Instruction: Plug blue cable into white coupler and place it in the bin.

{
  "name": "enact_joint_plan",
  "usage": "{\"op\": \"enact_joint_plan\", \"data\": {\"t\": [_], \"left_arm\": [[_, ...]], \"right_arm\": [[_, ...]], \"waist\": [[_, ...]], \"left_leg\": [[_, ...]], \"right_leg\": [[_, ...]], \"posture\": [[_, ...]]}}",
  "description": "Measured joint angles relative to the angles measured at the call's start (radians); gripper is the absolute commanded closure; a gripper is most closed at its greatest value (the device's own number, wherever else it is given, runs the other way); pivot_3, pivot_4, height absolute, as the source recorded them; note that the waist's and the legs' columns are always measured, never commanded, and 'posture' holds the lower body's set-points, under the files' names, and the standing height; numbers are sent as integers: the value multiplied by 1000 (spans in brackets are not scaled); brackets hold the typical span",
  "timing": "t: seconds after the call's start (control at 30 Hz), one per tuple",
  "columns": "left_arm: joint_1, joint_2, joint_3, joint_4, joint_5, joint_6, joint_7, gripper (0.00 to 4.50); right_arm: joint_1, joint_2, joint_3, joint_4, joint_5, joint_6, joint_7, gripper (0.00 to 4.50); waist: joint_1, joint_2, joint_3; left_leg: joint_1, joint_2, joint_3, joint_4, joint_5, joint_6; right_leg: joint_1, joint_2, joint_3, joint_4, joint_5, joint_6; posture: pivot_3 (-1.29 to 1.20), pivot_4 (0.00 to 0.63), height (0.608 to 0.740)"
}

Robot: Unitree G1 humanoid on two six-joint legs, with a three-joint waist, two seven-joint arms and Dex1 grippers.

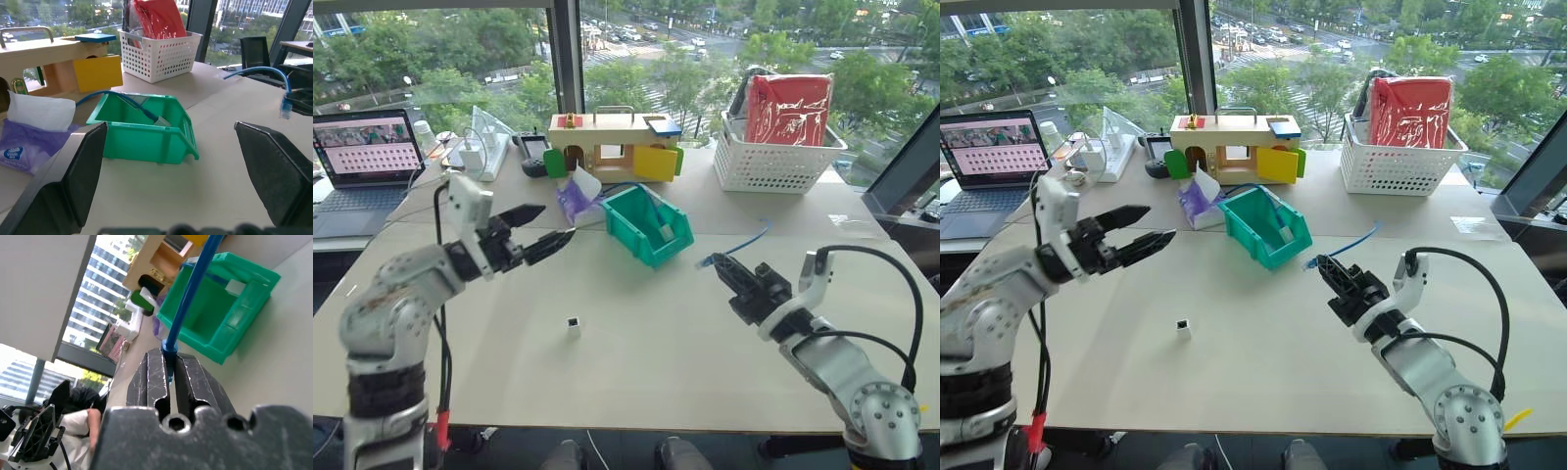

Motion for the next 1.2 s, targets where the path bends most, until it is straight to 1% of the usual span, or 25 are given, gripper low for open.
{"op": "enact_joint_plan", "data": {"t": [0.03, 0.1, 0.17, 0.27, 0.4, 0.5, 0.53, 0.63, 0.8, 0.9, 0.93, 1.1, 1.2], "left_arm": [[81, -5, 13, -36, -4, 0, 17, 18], [184, -28, 32, -85, 9, -16, 54, 18], [307, -103, 39, -160, 36, -67, 115, 18], [408, -202, 24, -235, 65, -131, 198, 18], [519, -298, -66, -306, 173, -213, 323, 18], [570, -359, -213, -340, 300, -244, 443, 18], [572, -369, -253, -343, 333, -244, 476, 18], [561, -372, -293, -354, 374, -242, 526, 18], [516, -381, -386, -367, 383, -204, 569, 18], [485, -391, -400, -360, 380, -183, 587, 18], [470, -390, -410, -346, 380, -170, 592, 18], [424, -409, -437, -296, 383, -115, 628, 18], [402, -428, -477, -272, 396, -76, 659, 18]], "right_arm": [[-38, -22, -1, 46, -16, 25, 36, 4500], [-83, -44, 4, 92, -47, 59, 85, 4500], [-149, -76, 9, 156, -87, 106, 157, 4500], [-225, -82, 9, 226, -132, 150, 228, 4500], [-255, -60, 15, 254, -182, 196, 274, 4500], [-255, -26, 35, 247, -215, 218, 287, 4500], [-255, -12, 40, 238, -226, 224, 285, 4500], [-255, 13, 39, 206, -238, 225, 268, 4500], [-241, 42, 32, 157, -265, 225, 244, 4500], [-210, 66, 28, 139, -270, 225, 218, 4500], [-200, 70, 26, 126, -273, 225, 203, 4500], [-189, 80, -3, 76, -272, 224, 158, 4500], [-184, 86, -8, 61, -272, 224, 139, 4500]], "waist": [[3, 0, 0], [7, 0, 0], [12, 0, 0], [24, -2, 0], [31, -2, 0], [33, -2, 0], [33, -2, 0], [32, -2, 0], [31, -2, 0], [31, -2, 0], [30, -1, 0], [29, -1, 0], [28, -1, 0]], "left_leg": [[0, -1, 0, 0, 0, 0], [0, 0, 2, 0, 0, 0], [0, 0, 3, 0, 0, 0], [0, 0, 4, 0, 0, 0], [-1, -1, 5, 0, 0, 0], [-1, -2, 5, 0, 0, 0], [-1, -2, 5, 0, 0, 0], [-1, -1, 4, 0, 0, 0], [-1, -1, 4, 0, 0, 0], [-1, -1, 4, 0, 0, 0], [-1, -1, 4, 0, 0, 0], [-1, -1, 4, 0, 0, 0], [-1, -2, 4, 0, 0, 0]], "right_leg": [[0, 0, -1, 1, 0, 0], [0, 1, -2, 1, 0, -2], [0, 0, -2, 1, -3, -6], [1, 0, -2, 0, -4, -8], [0, 0, -1, 0, -3, -7], [0, 0, -1, 0, -3, -7], [0, 0, -1, 0, -3, -7], [0, 0, -1, 1, -3, -7], [0, 0, -1, 1, -4, -7], [-1, 1, -2, 1, -3, -6], [-1, 0, -2, 1, -1, -2], [-1, 1, -2, 1, -1, 0], [-1, 1, -2, 1, -1, 0]], "posture": [[0, 150, 735], [0, 150, 735], [0, 150, 735], [0, 150, 735], [0, 150, 735], [0, 150, 735], [0, 150, 735], [0, 150, 735], [0, 150, 735], [0, 150, 735], [0, 150, 735], [0, 150, 735], [0, 150, 735]]}}
